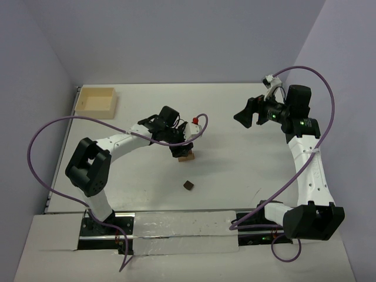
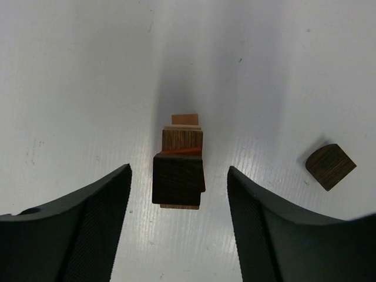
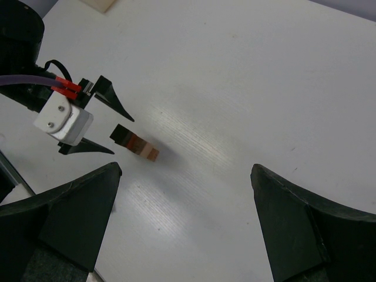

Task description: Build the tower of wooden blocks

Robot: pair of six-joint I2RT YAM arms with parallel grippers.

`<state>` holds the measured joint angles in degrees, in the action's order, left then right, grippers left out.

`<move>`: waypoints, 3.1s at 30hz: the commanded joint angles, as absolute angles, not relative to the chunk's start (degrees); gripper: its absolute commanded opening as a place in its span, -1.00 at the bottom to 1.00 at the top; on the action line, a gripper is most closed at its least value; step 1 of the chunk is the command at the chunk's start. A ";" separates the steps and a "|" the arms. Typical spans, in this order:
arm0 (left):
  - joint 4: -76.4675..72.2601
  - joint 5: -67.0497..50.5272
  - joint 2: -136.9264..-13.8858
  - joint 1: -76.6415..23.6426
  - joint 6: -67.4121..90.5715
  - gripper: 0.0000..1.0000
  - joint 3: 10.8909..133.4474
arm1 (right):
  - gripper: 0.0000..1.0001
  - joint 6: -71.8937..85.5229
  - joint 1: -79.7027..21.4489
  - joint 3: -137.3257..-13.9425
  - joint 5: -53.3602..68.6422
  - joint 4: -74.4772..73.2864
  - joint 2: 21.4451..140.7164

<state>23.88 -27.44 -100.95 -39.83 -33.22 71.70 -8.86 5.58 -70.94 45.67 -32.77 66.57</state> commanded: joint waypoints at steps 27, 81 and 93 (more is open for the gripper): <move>33.35 -30.46 -82.28 -39.23 -16.08 0.98 74.41 | 0.99 -10.56 4.92 -71.63 43.51 -33.40 63.76; 30.29 4.83 -103.62 -67.83 9.10 0.15 67.43 | 0.99 -14.12 4.92 -70.82 39.78 -35.54 61.82; 30.52 0.69 -99.53 -67.28 7.36 -0.36 69.27 | 0.99 -14.97 4.81 -71.45 39.90 -36.35 61.35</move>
<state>30.34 3.26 -103.39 -67.69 8.20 65.88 -13.72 5.37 -70.81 39.65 -36.20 63.00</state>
